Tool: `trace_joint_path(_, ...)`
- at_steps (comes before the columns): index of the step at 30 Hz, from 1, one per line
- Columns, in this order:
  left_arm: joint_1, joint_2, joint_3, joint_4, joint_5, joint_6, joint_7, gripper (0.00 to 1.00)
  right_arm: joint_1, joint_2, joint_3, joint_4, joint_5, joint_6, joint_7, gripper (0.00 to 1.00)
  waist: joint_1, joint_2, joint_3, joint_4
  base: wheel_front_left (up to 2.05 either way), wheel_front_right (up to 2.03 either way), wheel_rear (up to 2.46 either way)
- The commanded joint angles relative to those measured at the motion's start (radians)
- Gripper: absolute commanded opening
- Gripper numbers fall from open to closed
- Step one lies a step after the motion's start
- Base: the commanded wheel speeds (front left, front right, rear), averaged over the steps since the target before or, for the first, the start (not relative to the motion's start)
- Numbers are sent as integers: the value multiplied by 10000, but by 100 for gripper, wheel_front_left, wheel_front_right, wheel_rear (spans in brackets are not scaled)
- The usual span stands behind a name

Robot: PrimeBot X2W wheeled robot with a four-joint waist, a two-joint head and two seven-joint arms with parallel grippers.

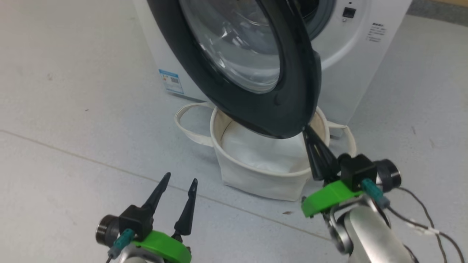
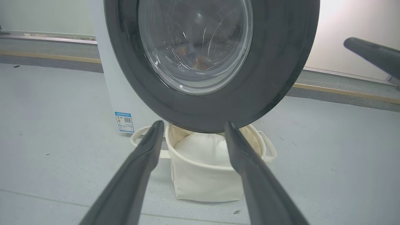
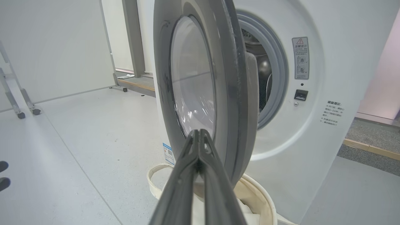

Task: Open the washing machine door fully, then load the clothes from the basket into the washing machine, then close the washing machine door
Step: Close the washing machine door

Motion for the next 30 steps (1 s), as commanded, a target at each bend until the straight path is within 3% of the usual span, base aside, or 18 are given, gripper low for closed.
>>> trace_joint_path(1, -430, 4, 190, -216, -72, -44, -120, 100, -552, 11, 64, -4, -1, 8, -51, 0, 0, 0, 236, 230, 0, 0, 0)
trace_joint_path(6, -723, 3, -63, -193, -372, -49, -120, 100, -1480, 11, -412, 1182, -211, 8, -51, 0, 0, 0, 527, 571, 0, 0, 0)
trace_joint_path(21, -995, 2, -360, -356, -749, 44, -120, 100, -2720, 11, -1577, 2595, -676, 8, -51, 0, 0, 0, 887, 1036, 0, 0, 0)
trace_joint_path(30, -1129, 1, -697, -580, -1040, 207, -120, 100, -3487, 11, -3371, 2982, -1295, 8, -51, 0, 0, 0, 1197, 1325, 0, 0, 0)
